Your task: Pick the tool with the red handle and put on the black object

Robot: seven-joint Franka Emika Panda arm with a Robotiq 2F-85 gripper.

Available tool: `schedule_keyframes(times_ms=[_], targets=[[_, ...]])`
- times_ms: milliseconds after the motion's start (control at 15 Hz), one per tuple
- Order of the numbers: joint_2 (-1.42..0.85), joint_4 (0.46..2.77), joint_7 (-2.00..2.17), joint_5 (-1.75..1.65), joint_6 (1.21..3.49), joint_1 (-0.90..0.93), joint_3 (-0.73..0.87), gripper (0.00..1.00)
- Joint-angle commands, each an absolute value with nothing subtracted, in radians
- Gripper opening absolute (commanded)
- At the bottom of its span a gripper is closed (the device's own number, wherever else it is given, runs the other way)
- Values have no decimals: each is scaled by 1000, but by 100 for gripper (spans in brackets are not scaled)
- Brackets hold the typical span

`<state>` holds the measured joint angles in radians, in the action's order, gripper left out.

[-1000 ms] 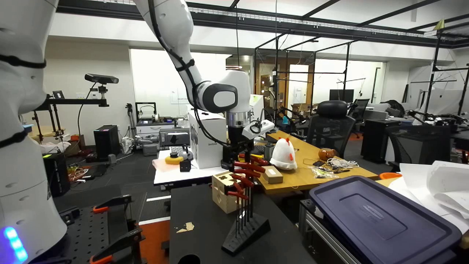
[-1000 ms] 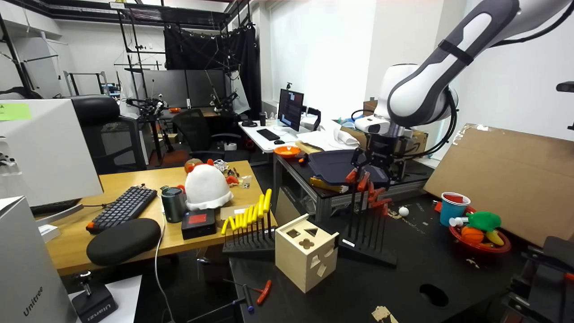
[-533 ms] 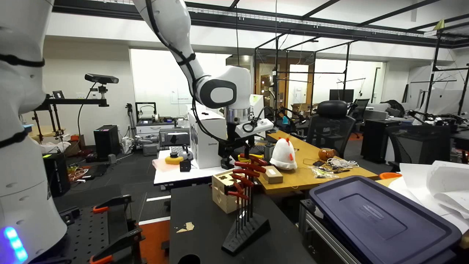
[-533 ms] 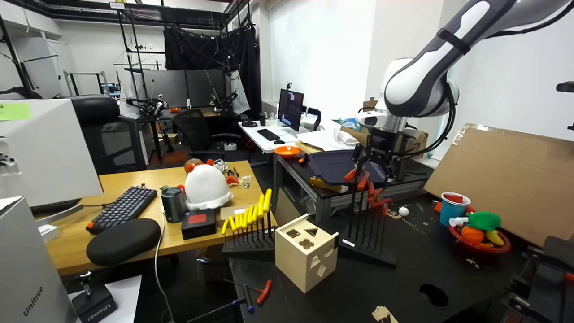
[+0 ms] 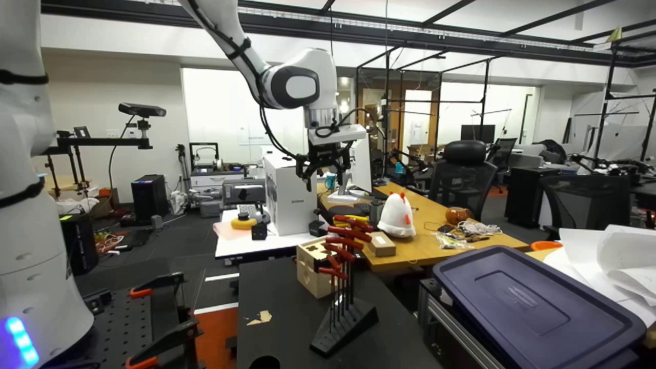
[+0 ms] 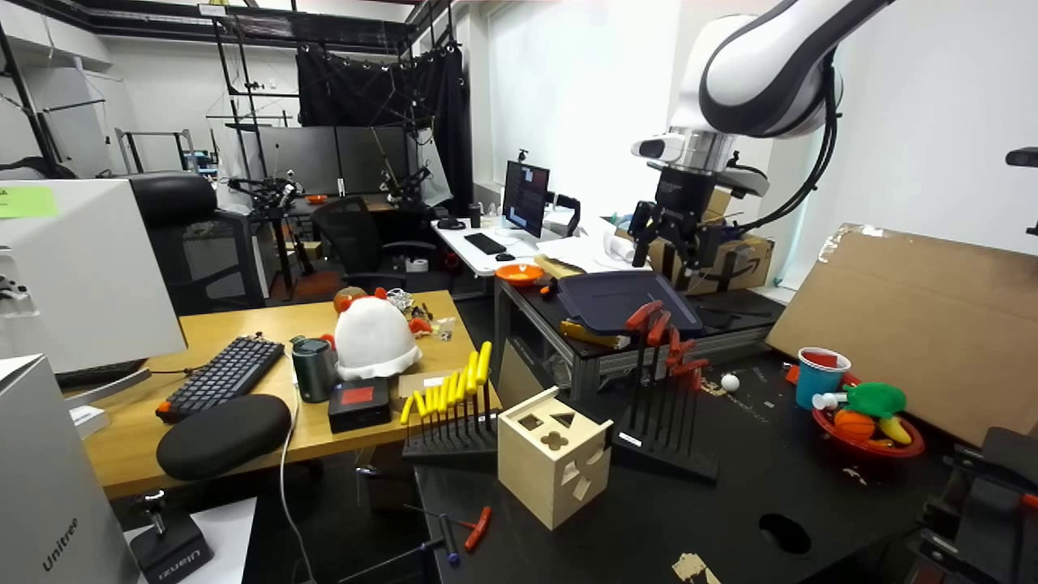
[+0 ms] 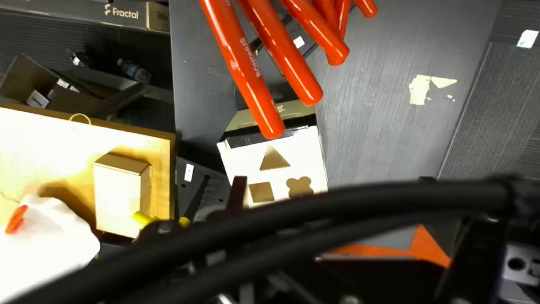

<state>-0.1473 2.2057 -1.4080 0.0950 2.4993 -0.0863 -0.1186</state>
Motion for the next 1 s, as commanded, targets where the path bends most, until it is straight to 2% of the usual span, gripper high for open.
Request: schedule_keyframes(times_ms=[0,533,933], targets=[[-62,2172,-1170,12,2356,-36,-74,100],[-52,1978,-886,-106,1933,-21,-54,100],[-35,1967,-654,-81,2019,-21,-40,100]])
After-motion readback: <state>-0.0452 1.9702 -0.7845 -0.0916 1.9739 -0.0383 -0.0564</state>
